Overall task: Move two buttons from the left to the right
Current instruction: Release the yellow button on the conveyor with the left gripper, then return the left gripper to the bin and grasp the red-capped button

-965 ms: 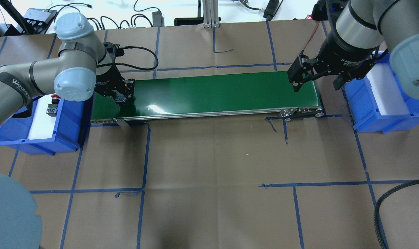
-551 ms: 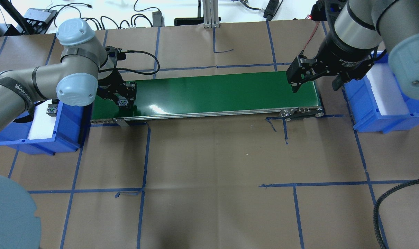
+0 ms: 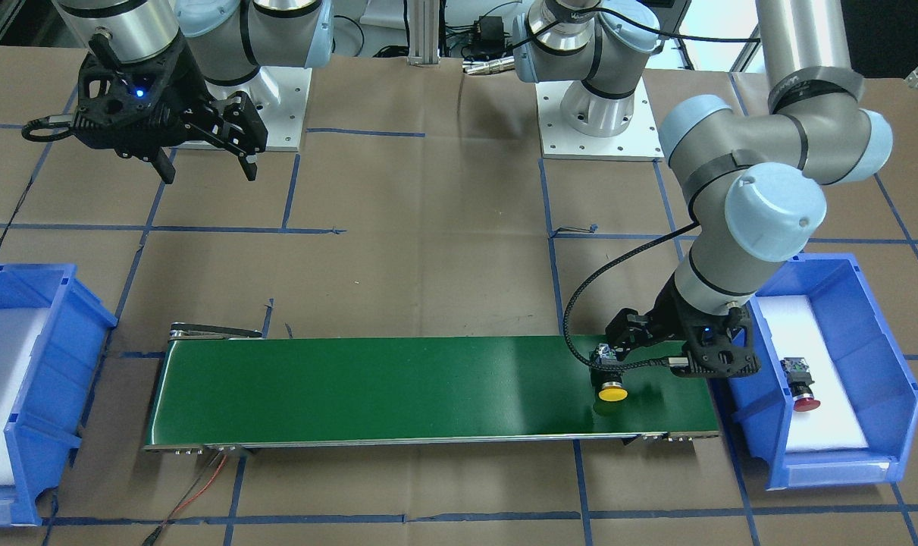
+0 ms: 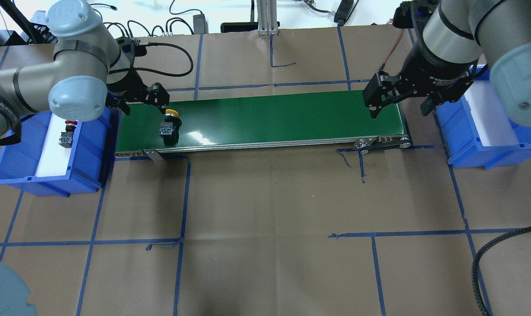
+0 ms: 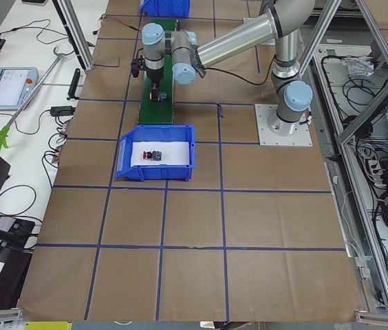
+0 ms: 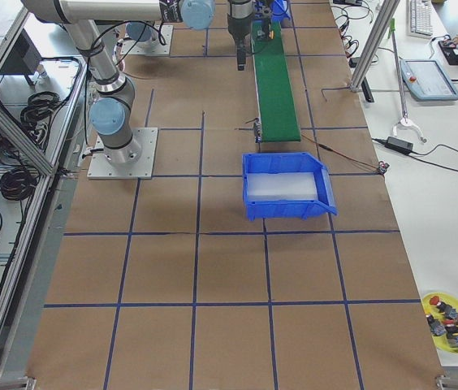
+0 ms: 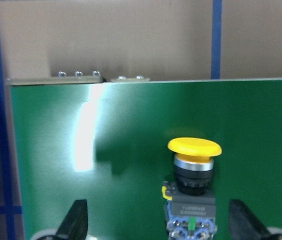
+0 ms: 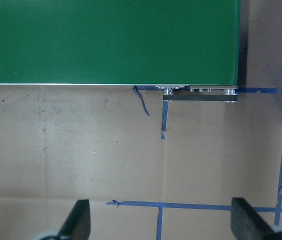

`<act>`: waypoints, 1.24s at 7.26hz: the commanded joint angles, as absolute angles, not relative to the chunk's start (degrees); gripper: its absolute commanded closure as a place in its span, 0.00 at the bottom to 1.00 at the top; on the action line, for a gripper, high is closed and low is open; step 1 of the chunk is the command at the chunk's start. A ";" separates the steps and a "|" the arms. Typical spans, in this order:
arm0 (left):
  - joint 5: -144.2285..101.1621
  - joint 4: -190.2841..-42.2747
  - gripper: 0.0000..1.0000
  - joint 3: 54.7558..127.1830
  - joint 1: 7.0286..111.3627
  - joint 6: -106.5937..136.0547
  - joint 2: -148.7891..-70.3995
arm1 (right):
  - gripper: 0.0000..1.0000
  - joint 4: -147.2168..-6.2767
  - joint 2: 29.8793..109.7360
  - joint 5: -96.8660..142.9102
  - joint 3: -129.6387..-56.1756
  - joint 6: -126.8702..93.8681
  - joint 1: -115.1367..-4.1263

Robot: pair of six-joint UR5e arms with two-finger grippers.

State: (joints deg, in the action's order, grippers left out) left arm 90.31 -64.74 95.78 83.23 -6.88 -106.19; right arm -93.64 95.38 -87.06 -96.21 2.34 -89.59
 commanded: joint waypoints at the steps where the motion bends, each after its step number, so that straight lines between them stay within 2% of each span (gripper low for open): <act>1: 90.44 -79.82 0.00 87.14 83.14 -6.86 -101.96 | 0.00 -93.78 95.19 -86.92 -96.15 2.37 -89.56; 3: 90.61 -82.70 0.00 84.29 82.19 -7.29 -102.04 | 0.00 -93.87 94.58 -86.92 -96.15 2.72 -89.65; 9: 90.62 -81.65 0.01 83.86 64.10 -24.13 -105.72 | 0.00 -93.52 94.48 -87.45 -96.15 2.20 -89.83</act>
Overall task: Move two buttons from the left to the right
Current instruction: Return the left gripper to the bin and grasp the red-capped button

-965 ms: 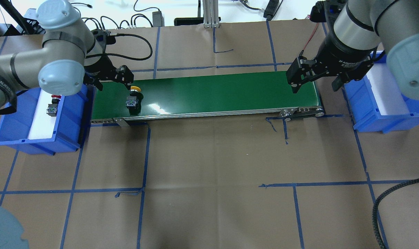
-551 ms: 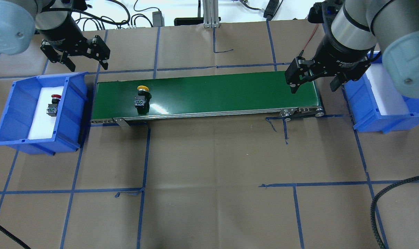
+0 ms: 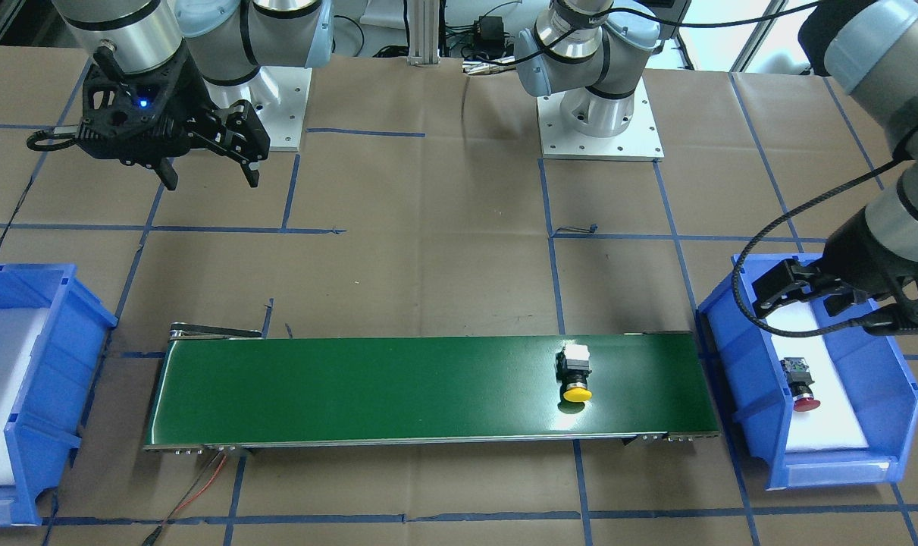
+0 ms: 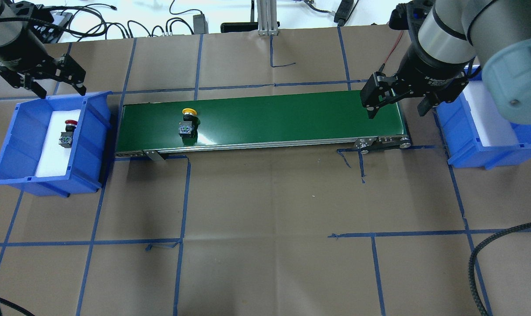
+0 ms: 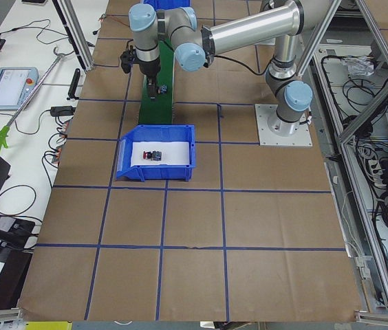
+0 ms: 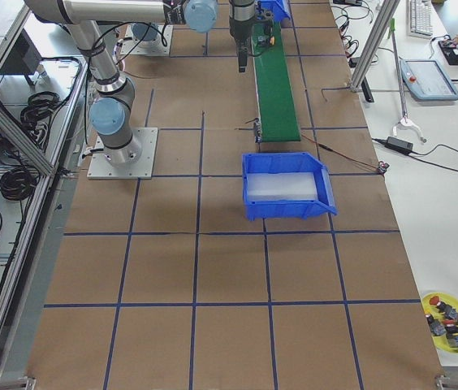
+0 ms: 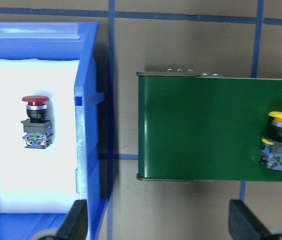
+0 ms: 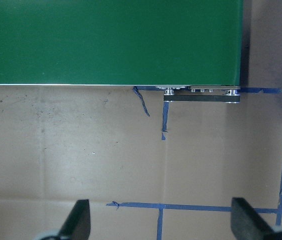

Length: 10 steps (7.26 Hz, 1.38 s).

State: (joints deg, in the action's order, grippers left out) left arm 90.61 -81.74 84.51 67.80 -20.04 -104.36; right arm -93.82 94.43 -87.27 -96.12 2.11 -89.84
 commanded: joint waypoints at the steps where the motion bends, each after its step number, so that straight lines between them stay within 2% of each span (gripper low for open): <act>1: 90.62 -81.56 0.01 83.59 61.03 -27.91 -107.04 | 0.00 -93.95 94.31 -88.58 -96.15 2.20 -89.91; 7: 89.48 -70.77 0.01 87.62 57.31 -34.28 -112.23 | 0.00 -94.75 92.99 -88.77 -95.54 1.76 -89.91; 10: 88.07 -59.27 0.01 95.60 57.39 -34.37 -113.03 | 0.00 -94.83 92.82 -88.77 -95.45 1.76 -89.91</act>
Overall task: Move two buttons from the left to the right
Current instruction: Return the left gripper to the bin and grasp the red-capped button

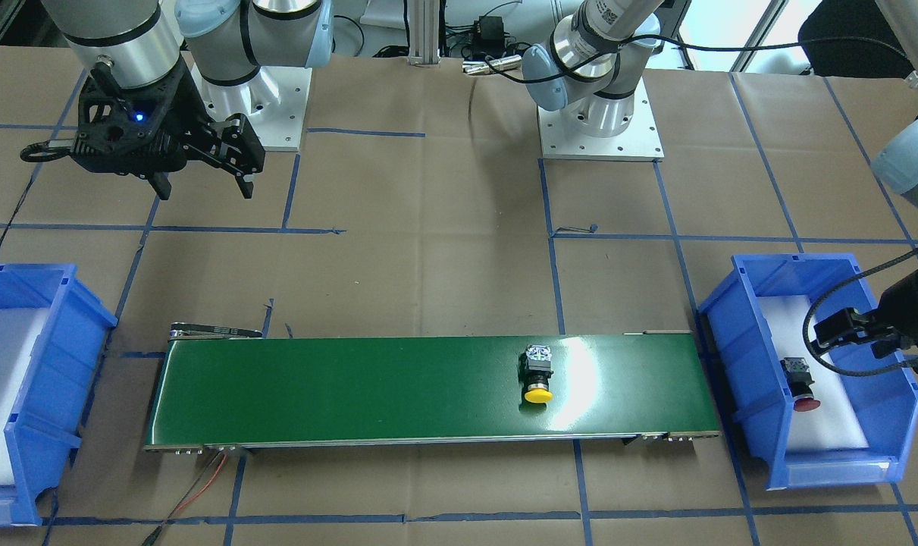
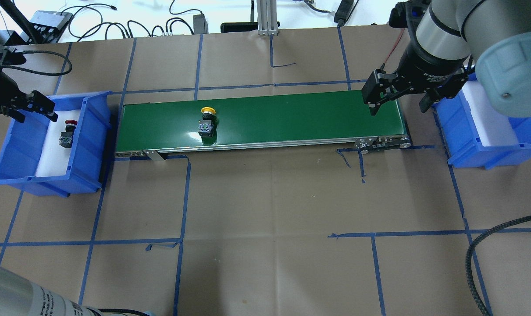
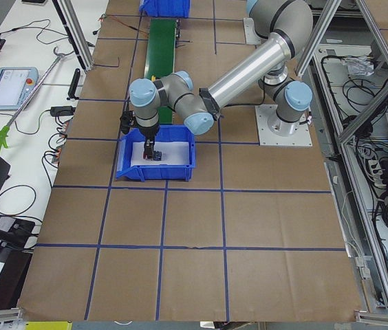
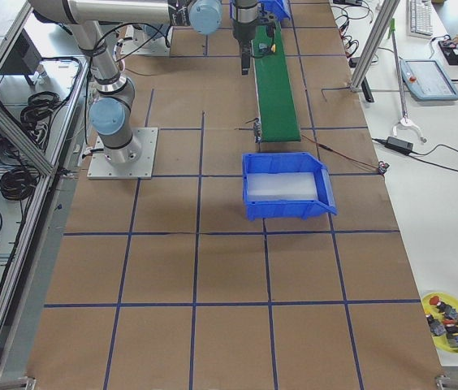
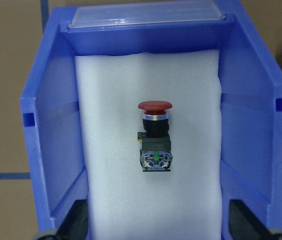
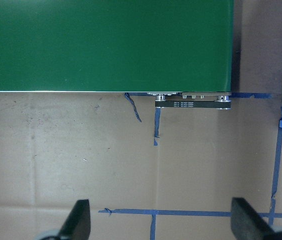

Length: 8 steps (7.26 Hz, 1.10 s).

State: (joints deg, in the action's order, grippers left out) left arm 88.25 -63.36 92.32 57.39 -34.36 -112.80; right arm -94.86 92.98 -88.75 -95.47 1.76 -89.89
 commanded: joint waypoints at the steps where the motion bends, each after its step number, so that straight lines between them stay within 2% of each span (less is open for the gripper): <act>1: 87.98 -56.37 0.01 97.54 57.39 -34.37 -113.64 | 0.00 -94.83 92.81 -88.86 -95.62 1.76 -89.91; 7: 87.19 -51.68 0.02 98.00 57.48 -35.07 -118.65 | 0.00 -94.83 92.73 -89.65 -95.89 1.67 -90.00; 8: 87.10 -51.59 0.17 97.82 57.57 -35.16 -118.65 | 0.00 -94.83 92.55 -89.65 -95.89 1.67 -90.00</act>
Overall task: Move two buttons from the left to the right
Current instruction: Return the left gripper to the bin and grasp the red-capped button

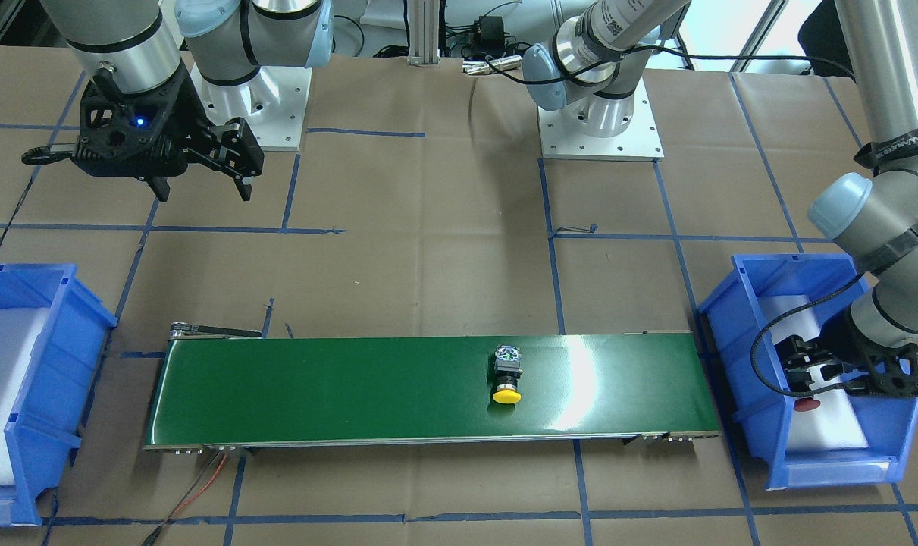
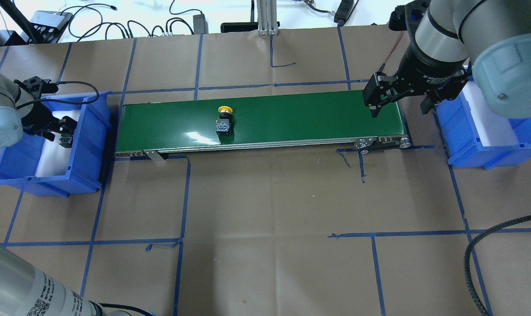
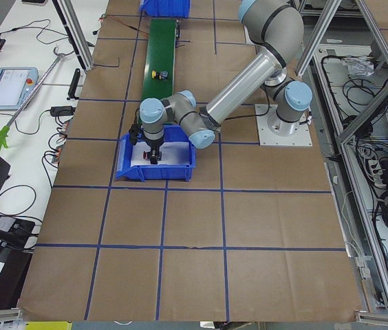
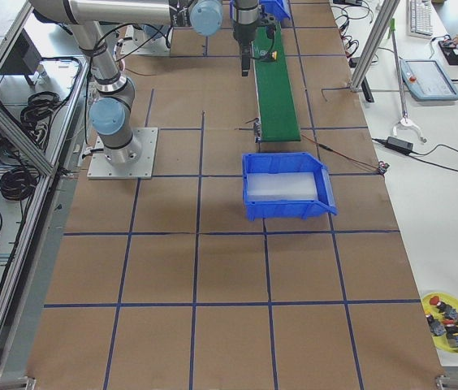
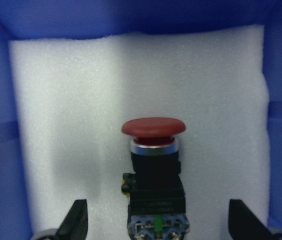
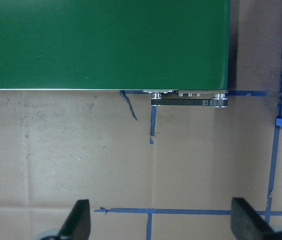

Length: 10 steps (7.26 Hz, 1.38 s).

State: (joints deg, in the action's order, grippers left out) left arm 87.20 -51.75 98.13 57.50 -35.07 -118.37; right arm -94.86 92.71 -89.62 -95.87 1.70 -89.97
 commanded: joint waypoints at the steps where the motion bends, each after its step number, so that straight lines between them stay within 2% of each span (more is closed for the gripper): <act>1: 87.10 -51.59 0.44 97.74 57.57 -35.24 -118.65 | 0.00 -94.92 92.37 -89.65 -95.89 1.67 -90.00; 3: 87.10 -51.68 0.87 97.65 57.83 -35.16 -118.22 | 0.00 -94.92 92.02 -89.74 -95.89 1.76 -90.00; 4: 87.10 -52.38 1.00 97.12 58.09 -35.07 -117.52 | 0.00 -94.92 91.93 -89.74 -95.89 1.76 -90.00; 5: 87.19 -53.08 1.00 95.55 58.27 -35.24 -116.64 | 0.00 -94.92 91.93 -89.74 -95.98 1.67 -90.00; 8: 87.54 -71.21 1.00 85.29 58.27 -35.42 -112.78 | 0.00 -94.92 91.93 -89.74 -95.98 1.76 -90.00; 10: 88.33 -80.29 1.00 81.40 58.27 -35.07 -108.66 | 0.00 -94.92 91.93 -89.65 -96.06 1.84 -90.00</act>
